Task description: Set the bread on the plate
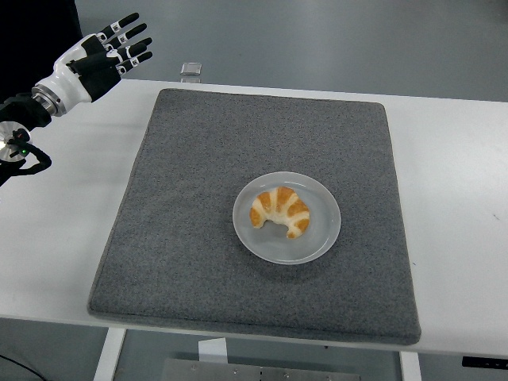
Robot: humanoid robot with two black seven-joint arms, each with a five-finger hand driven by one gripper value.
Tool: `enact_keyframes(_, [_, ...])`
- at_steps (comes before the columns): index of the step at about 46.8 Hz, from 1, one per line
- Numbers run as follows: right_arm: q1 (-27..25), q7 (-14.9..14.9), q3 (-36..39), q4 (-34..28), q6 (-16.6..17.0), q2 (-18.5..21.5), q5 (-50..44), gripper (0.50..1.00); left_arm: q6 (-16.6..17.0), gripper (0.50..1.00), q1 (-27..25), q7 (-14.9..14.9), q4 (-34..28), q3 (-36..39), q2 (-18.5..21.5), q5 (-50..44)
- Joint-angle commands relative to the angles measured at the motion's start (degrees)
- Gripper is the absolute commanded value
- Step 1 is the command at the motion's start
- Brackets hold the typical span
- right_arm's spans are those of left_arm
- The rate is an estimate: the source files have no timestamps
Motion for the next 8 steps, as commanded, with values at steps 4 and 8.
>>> enact_keyframes(4, [0.00,0.00,0.00,-0.09,-0.28,0.00,0.07,0.952,-0.06,1.000,-0.02,0.22,0.00,-0.61,-0.07,-1.77])
enact_keyframes(8, [-0.09,0.00,0.09,-0.09,-0.28,0.00,0.16,0.952,-0.06,1.000,-0.02,0.65,0.09,-0.79,-0.07,-4.41])
